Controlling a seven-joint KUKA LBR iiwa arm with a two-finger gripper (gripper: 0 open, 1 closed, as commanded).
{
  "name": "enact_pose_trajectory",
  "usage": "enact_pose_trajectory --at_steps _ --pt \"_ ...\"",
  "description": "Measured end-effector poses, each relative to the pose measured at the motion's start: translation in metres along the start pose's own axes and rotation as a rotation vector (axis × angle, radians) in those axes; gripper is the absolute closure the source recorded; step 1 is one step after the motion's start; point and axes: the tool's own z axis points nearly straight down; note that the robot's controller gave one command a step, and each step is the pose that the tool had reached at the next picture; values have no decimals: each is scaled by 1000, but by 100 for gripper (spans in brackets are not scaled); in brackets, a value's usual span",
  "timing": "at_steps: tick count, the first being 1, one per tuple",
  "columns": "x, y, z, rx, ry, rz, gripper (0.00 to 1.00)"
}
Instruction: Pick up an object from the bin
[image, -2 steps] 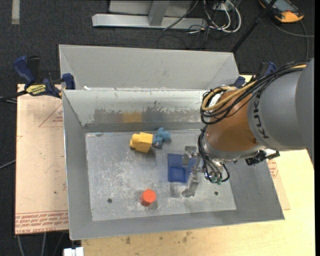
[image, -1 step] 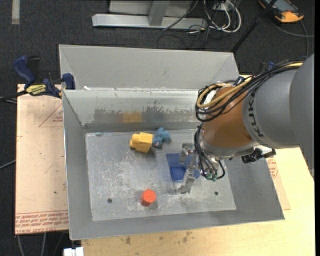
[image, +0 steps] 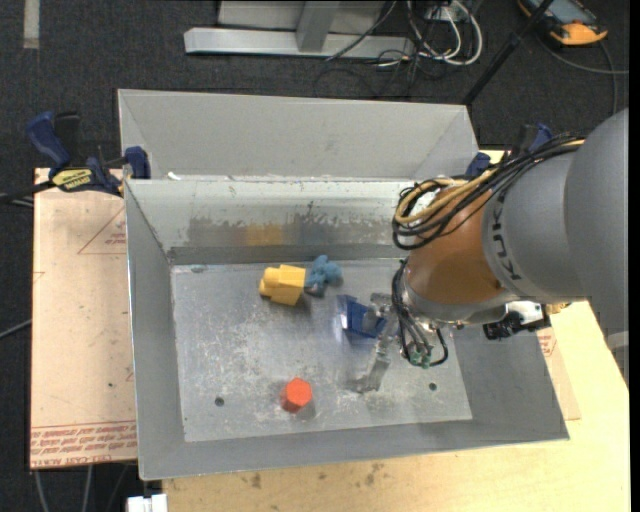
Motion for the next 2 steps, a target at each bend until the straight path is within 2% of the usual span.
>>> enact_pose_trajectory --at_steps 1,2 --pt "16 18 -1 0 -2 166 0" --pt "14 18 -3 -1 -7 166 100"
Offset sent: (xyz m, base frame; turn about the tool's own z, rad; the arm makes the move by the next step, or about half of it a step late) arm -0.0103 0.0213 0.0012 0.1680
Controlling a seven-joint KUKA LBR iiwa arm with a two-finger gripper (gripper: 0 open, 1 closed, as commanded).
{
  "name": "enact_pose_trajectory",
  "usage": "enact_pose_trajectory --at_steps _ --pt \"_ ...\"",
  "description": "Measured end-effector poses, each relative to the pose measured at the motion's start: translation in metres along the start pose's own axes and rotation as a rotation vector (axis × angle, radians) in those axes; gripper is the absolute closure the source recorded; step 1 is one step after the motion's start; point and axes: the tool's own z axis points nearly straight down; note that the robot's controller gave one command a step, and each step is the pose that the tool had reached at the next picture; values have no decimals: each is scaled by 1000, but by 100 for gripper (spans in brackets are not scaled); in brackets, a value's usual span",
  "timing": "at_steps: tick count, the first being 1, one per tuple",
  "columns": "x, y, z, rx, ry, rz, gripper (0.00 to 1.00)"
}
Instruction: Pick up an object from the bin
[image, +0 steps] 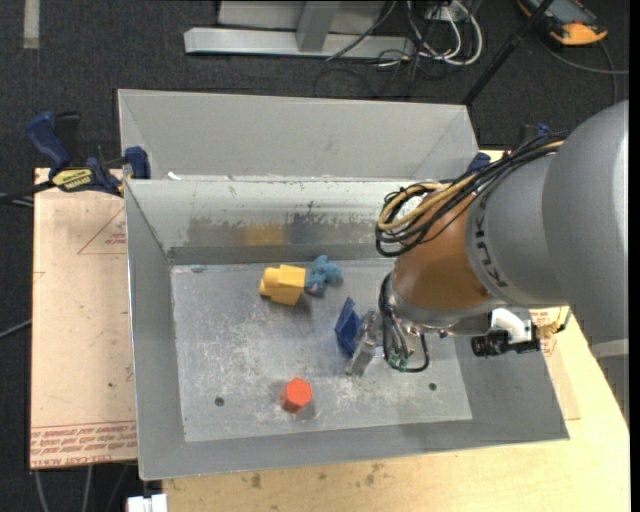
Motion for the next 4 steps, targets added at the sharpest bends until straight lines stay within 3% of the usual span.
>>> enact_pose_trajectory --at_steps 1,3,4 --pt "-1 1 -47 -1 0 -2 100" --pt "-2 2 -63 0 3 -7 100" --pt "-4 3 -125 -2 -2 -10 100"
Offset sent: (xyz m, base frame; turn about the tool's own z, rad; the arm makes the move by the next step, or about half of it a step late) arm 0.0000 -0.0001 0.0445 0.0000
